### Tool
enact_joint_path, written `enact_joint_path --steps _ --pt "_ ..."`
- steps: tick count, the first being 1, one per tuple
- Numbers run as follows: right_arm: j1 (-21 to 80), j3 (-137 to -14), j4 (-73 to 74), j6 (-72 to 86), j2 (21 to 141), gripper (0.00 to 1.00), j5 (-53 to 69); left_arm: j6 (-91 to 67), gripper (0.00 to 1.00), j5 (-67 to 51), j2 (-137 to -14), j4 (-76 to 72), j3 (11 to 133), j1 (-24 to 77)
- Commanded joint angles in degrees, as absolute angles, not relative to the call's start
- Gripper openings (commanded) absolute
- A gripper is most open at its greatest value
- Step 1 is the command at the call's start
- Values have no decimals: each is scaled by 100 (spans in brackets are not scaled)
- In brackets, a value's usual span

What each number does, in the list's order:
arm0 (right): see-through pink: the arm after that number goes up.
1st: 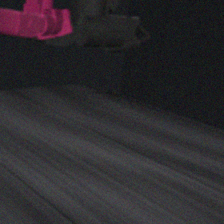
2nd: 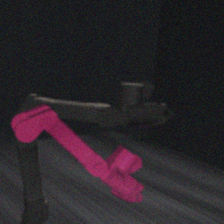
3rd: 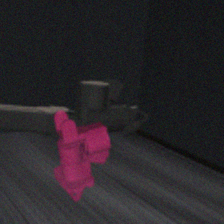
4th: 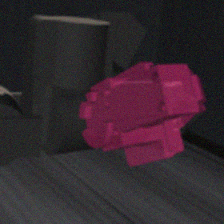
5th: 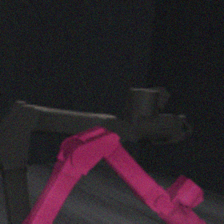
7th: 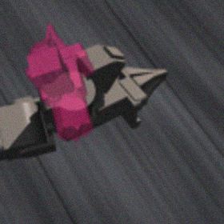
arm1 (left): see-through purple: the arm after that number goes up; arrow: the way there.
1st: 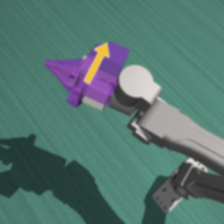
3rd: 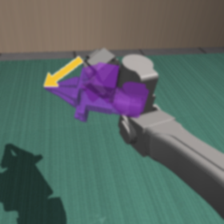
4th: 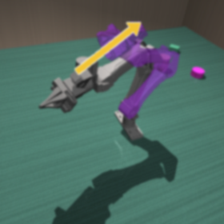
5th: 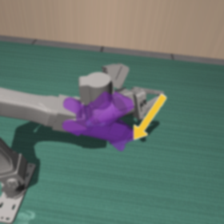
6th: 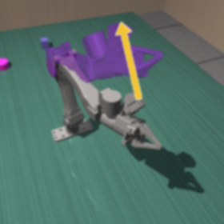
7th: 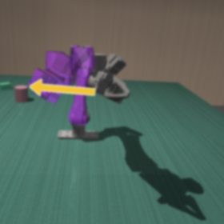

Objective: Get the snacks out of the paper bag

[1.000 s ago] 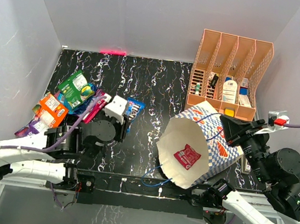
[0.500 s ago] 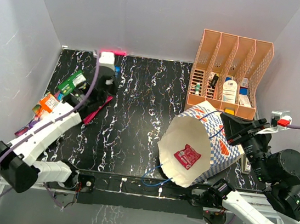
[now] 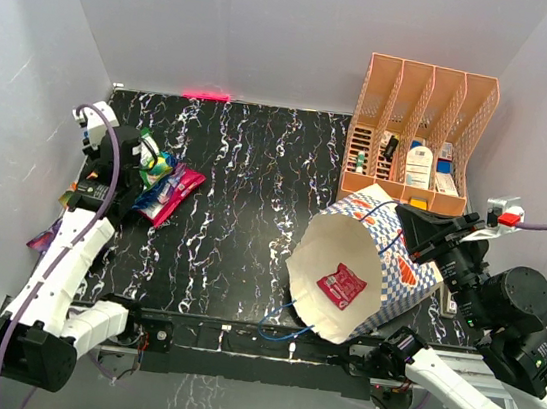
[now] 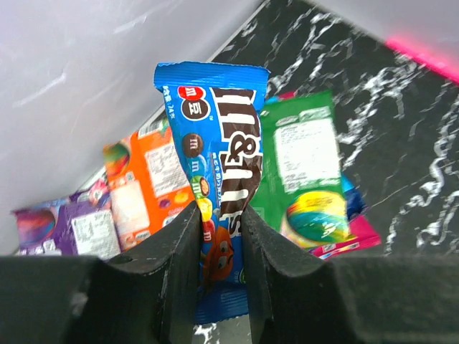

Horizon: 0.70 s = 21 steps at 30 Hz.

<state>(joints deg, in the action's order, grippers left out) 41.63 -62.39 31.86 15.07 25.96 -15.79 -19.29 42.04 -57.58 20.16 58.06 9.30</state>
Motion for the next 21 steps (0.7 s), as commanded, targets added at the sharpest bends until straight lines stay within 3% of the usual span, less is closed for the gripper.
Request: enact_joint_path --steps 1,13,21 --pt "4190 -6251 2843 1460 2605 7 -1503 -2497 26 4633 -5632 2250 5423 756" --pt "4191 -6516 3001 1573 2734 7 -1389 -2915 26 3606 -6391 1738 4677 -794" --pt "4187 -6567 2924 1557 2831 7 -1329 -3263 34 3409 -6642 1637 4413 -1299"
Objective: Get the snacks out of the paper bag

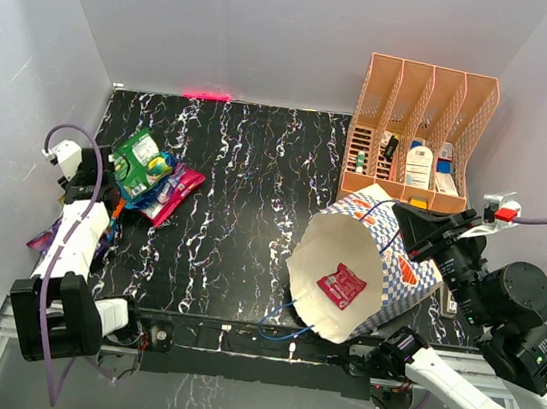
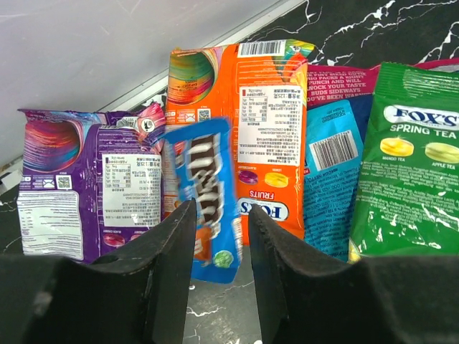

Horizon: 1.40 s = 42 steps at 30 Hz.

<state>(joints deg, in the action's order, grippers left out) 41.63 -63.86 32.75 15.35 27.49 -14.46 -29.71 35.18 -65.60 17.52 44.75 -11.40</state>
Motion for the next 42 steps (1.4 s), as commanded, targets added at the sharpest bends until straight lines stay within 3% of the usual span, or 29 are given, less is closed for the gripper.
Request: enact_joint_path --steps 1,6,10,13,18,23,31,36,42 --pt "4192 -6566 2914 1559 2838 7 -1310 -3316 34 3360 -6672 1657 4375 -1327" --pt "4187 -6606 2924 1555 2815 7 -1306 -3506 40 3208 -6617 1867 4484 -1344" --pt "4192 -6648 2959 1521 2754 7 -1382 -3399 56 1871 -5939 1817 4602 -1305" --pt "4187 -6686 3031 1490 2786 7 -1417 -3667 62 488 -5171 1527 4374 -1036" --pt "4187 -6682 3059 1502 2803 7 -1442 -3982 66 -482 -4336 884 3955 920" --pt "4190 -6617 3063 1514 2767 7 -1486 -4034 64 -199 -4362 -196 3448 3421" --pt "4184 -6600 3033 1506 2767 7 -1551 -1712 58 2644 -6087 -963 3837 7864" --pt "4192 -6601 3058 1498 2762 7 -1564 -955 43 3048 -7711 -1181 4498 8307" --pt "4191 -6651 3111 1503 2720 7 -1573 -233 39 3059 -9191 -1940 5201 8307"
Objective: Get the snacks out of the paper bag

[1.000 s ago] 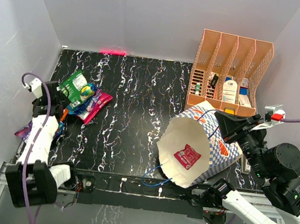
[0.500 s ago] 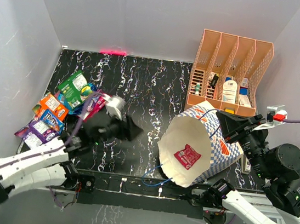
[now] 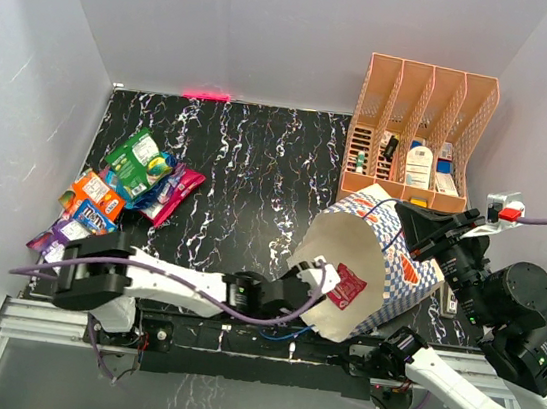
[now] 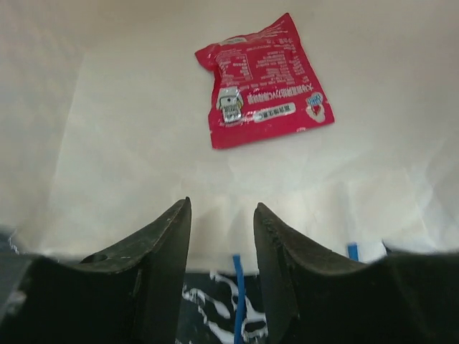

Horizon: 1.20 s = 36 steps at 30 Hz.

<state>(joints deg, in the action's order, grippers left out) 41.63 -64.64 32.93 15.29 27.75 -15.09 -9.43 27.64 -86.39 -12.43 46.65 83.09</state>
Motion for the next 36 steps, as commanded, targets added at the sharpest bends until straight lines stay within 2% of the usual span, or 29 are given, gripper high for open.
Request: enact_joint_path --steps 1,8,10,15,21,23,25,28,30,32,36 --pt "4186 -6672 3123 1505 2723 7 -1567 -185 39 2963 -9392 -2014 5338 8298" --pt "4191 -6715 3139 1546 2741 7 -1528 -70 39 2569 -10610 -2683 6105 8131" --pt "4189 -6719 3140 1557 2757 7 -1503 -262 42 2435 -10881 -2665 6388 8006" --pt "4191 -6754 3168 1549 2760 7 -1515 -385 67 2399 -11440 -2512 7072 7964" --pt "4192 -6846 3269 1550 2753 7 -1587 -596 83 2811 -11847 -2344 7181 7842" --pt "4192 -6855 3285 1551 2755 7 -1624 -642 94 2938 -11909 -2208 7164 7827" --pt "4186 -6871 3296 1540 2760 7 -1645 -732 98 3033 -11947 -2134 7060 7819" --pt "4186 -6888 3311 1539 2775 7 -1646 -896 98 3049 -12101 -1956 6928 7820" --pt "4191 -6878 3329 1546 2771 7 -1657 -1112 95 3075 -12181 -1749 6871 7819" --pt "4190 -6838 3316 1542 2747 7 -1654 -1206 85 3013 -12134 -1764 6682 7820" --pt "4187 -6811 3276 1547 2743 7 -1628 -1253 59 3005 -12028 -1666 6560 7837"
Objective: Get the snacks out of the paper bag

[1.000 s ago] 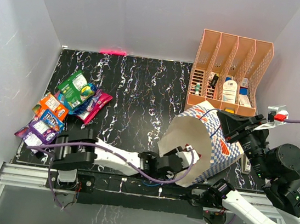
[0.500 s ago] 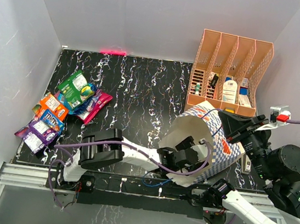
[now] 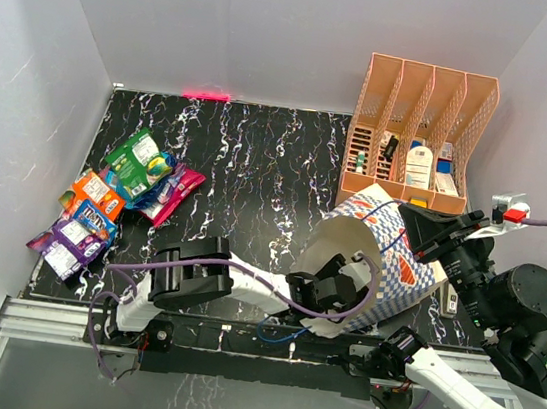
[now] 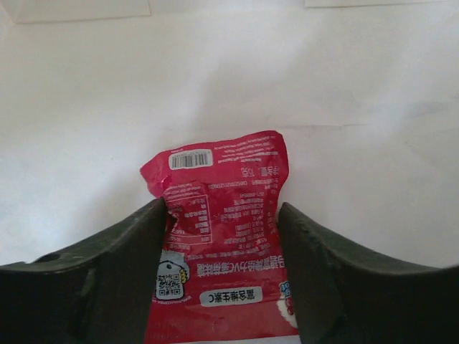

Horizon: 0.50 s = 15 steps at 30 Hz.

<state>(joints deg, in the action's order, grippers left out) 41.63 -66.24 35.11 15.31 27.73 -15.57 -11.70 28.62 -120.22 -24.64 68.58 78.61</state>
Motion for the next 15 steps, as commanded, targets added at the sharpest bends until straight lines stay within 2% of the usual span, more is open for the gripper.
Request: enact_joint_path --steps 1,4,11,15 --pt "4192 -6824 3279 1544 2753 7 -1626 -1257 54 3062 -12012 -1595 6569 7841" --pt "4188 -6874 3287 1546 2773 7 -1635 -1249 41 3240 -11910 -1443 6583 7864" --pt "4186 -6882 3313 1545 2724 7 -1648 -1156 18 3227 -11403 -1380 6547 7888" --pt "4188 -6882 3314 1553 2729 7 -1627 -1207 15 3185 -11127 -1273 6537 7897"
